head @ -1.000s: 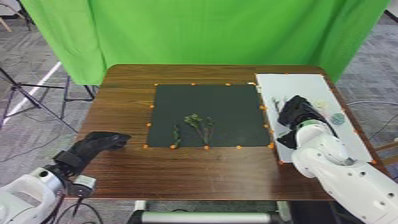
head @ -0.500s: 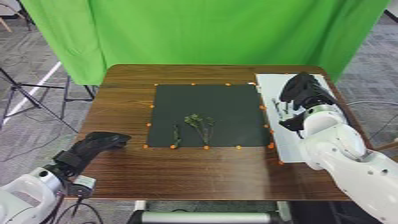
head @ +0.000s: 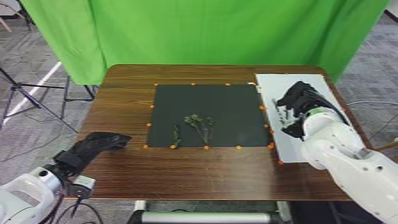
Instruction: Arrange flowers
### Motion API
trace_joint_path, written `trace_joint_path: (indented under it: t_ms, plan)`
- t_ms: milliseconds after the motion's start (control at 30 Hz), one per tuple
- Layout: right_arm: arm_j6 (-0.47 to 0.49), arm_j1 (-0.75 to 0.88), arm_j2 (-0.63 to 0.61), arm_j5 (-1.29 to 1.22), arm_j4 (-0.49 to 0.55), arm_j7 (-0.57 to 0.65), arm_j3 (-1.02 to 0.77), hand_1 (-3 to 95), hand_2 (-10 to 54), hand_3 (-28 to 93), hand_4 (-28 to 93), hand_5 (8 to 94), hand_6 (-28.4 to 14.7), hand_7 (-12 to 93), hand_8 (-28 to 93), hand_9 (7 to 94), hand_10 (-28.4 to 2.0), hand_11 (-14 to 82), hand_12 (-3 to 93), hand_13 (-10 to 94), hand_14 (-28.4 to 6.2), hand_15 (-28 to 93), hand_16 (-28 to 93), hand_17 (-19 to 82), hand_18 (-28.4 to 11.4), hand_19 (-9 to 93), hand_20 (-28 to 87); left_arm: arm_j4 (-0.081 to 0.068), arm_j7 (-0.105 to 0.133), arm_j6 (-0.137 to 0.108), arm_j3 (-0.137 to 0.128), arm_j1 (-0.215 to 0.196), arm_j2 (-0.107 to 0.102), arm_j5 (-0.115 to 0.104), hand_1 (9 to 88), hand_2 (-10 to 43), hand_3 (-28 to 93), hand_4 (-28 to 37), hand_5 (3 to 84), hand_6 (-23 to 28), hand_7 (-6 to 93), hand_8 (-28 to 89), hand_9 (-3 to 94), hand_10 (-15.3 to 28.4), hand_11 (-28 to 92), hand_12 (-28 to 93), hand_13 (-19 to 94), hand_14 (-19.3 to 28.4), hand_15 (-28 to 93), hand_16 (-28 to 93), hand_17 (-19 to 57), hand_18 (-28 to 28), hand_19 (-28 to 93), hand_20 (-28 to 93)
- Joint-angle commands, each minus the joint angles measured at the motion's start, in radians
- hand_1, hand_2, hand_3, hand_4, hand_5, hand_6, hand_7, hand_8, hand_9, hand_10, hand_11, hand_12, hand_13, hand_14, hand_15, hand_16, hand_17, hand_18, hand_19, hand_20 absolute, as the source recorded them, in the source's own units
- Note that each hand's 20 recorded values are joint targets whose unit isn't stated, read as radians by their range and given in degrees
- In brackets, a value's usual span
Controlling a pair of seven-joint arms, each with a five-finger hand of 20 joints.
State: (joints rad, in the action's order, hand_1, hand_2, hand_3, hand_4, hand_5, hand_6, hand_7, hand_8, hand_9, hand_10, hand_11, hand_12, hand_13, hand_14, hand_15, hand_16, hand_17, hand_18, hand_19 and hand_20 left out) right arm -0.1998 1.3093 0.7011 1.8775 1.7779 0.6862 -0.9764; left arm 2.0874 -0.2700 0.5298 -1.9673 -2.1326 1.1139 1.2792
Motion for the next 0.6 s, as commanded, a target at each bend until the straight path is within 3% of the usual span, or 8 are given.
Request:
trace_joint_path:
  t_ms: [33,367,600]
  plan:
    - [0.067,0.018,0.019,-0.001,-0.009,0.029,0.000,41.8,-9.5,59,-8,66.3,-3.5,16,-4,74.9,-16.6,13.0,19.3,90,-3.8,53,35,64,-10.6,93,48,-0.006,-0.018,0.028,0.011,-0.002,0.013,0.003,24.3,2.0,57,-18.8,43.3,6.1,10.1,-4,38.3,16.7,13,12,29,18.5,12,0,-1.0,11.9,11,11]
    - [0.155,0.036,0.026,0.009,-0.009,0.037,-0.005,39.0,-9.5,58,-8,60.2,-2.3,13,-4,61.0,-20.0,8.5,18.8,88,-4.0,53,34,62,-11.1,93,47,-0.008,-0.023,0.044,0.010,0.003,0.015,0.003,24.8,1.7,57,-18.6,44.2,4.9,10.9,-5,38.7,16.8,14,12,29,18.6,12,0,-1.0,12.0,11,11]
    - [0.111,0.034,0.028,0.019,-0.009,0.055,0.005,38.4,-9.5,57,-8,57.3,-1.2,11,-4,55.2,-21.3,7.6,19.3,87,-4.4,53,34,61,-11.2,92,47,-0.009,-0.028,0.055,0.012,0.010,0.016,0.002,25.2,1.4,57,-18.4,44.4,4.7,11.0,-5,38.9,16.8,14,12,29,18.6,12,0,-0.9,12.0,11,11]
